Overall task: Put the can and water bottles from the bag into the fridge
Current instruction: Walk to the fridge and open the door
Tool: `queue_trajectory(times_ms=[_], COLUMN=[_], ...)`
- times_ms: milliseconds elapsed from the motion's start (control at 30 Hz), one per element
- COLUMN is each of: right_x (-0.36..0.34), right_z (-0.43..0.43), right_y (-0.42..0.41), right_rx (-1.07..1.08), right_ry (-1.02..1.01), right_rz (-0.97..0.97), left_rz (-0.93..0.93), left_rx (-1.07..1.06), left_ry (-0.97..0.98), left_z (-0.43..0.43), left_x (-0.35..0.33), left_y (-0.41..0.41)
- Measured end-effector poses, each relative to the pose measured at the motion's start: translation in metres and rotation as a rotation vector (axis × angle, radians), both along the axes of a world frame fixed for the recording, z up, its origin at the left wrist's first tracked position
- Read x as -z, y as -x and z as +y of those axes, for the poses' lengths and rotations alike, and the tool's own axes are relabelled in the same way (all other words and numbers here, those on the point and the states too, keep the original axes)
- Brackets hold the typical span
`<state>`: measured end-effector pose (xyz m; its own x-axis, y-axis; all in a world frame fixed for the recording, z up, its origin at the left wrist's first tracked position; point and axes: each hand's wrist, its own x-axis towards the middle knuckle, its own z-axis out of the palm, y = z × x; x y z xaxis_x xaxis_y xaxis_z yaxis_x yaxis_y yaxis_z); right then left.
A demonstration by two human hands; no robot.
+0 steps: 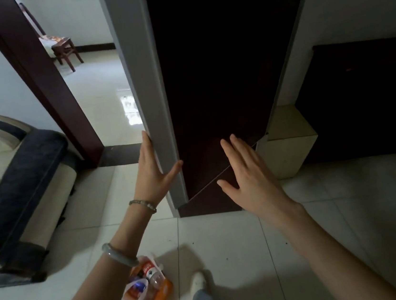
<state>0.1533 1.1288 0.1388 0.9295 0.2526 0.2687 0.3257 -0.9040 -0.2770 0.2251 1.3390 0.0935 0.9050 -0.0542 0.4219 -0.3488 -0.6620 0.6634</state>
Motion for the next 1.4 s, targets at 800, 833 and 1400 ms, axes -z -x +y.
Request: queue_trajectory(times_ms=[800,833,1400], right_x=[0.002,0.002,0.006], right_z=[-0.055,-0.059,-0.130], right_y=[0.119,0.122,0.143], right_rx=[0.228,0.245,0.741], right_ry=[-0.095,-0.086,0.046], right_rz=[-0.099,-0.102,-0.143], left_rz=[-0.340,-0.346,-0.363], left_rx=[0.553,0.579,0.728], left_ry=[-0.393,-0.396,-0.511], left_z=[-0.121,-0.128,-0.189], left_x=[0.026,0.025,0.009], left_y=[0.103,0.106,0.086])
